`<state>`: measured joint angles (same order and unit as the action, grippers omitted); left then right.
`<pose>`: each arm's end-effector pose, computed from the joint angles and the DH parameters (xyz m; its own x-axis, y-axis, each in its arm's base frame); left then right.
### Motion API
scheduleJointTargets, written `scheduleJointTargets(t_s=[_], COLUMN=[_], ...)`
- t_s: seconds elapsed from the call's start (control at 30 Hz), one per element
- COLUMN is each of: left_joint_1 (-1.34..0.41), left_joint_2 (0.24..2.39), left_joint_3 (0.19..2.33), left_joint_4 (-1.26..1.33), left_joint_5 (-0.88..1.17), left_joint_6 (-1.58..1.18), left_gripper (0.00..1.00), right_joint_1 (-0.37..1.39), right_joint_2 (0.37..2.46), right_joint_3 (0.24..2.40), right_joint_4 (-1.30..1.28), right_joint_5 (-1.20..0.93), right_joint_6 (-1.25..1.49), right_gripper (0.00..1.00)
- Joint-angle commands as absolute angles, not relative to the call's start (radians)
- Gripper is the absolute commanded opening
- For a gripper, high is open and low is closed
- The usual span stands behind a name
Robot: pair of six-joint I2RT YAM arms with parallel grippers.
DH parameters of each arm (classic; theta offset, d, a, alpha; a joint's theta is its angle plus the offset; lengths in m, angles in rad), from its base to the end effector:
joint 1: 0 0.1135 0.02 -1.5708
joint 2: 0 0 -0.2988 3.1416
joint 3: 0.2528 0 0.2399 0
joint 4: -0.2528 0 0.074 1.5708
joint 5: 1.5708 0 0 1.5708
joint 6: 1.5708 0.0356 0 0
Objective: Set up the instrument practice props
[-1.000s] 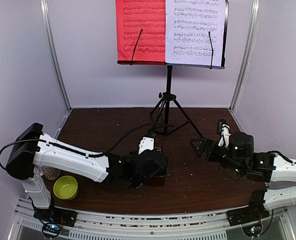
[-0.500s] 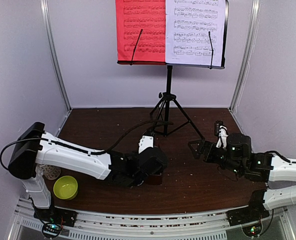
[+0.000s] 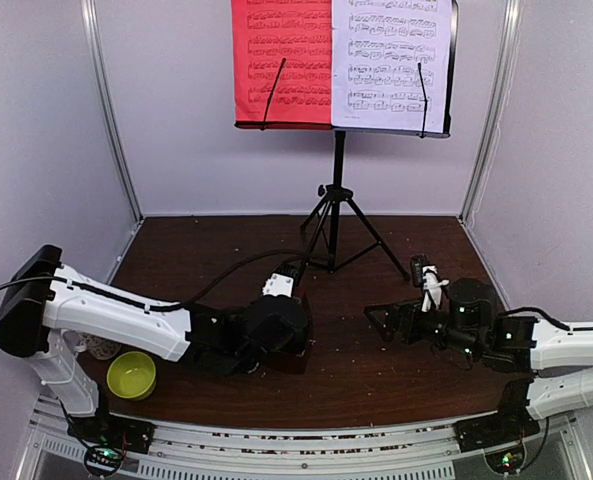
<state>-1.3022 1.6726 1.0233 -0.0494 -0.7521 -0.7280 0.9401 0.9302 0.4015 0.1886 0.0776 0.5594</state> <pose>0.1159 -0.3293 0.2538 -0.5035 -0.0016 -0.8640 0.3084 0.9338 -0.1814 0.1057 0.1401 0.2512 -0.5712 0.1150 -0.8127 -0.5415 0.6913 0.4784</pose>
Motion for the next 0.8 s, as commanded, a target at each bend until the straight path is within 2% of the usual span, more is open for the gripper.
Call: scheduleJointTargets(t_s=[0.0,0.13,0.37,0.77], left_joint_1=[-1.317,-1.357,-1.384,-1.443], left_joint_2=[1.593,1.596,1.575,1.557], left_joint_3=[1.006,1.104,1.213,1.39], left_joint_4=[0.097,0.0,-0.176,-0.375], left_joint_5=[-0.747,-0.846,-0.911,-0.97], left_joint_6=[-0.496,-0.338,-0.277,-0.157], left_gripper=[0.3,0.26,0.24,0.22], right_joint_1=[0.971,1.0,1.076,1.233], right_joint_2=[0.95,0.98,1.05,1.172], right_joint_3=[0.373,0.359,0.333,0.319], right_joint_4=[0.288,0.351,0.468,0.739], right_joint_5=[0.032,0.035,0.12,0.303], right_joint_6=[0.486,0.465,0.388,0.146], right_gripper=[0.98,0.95,0.89,0.68])
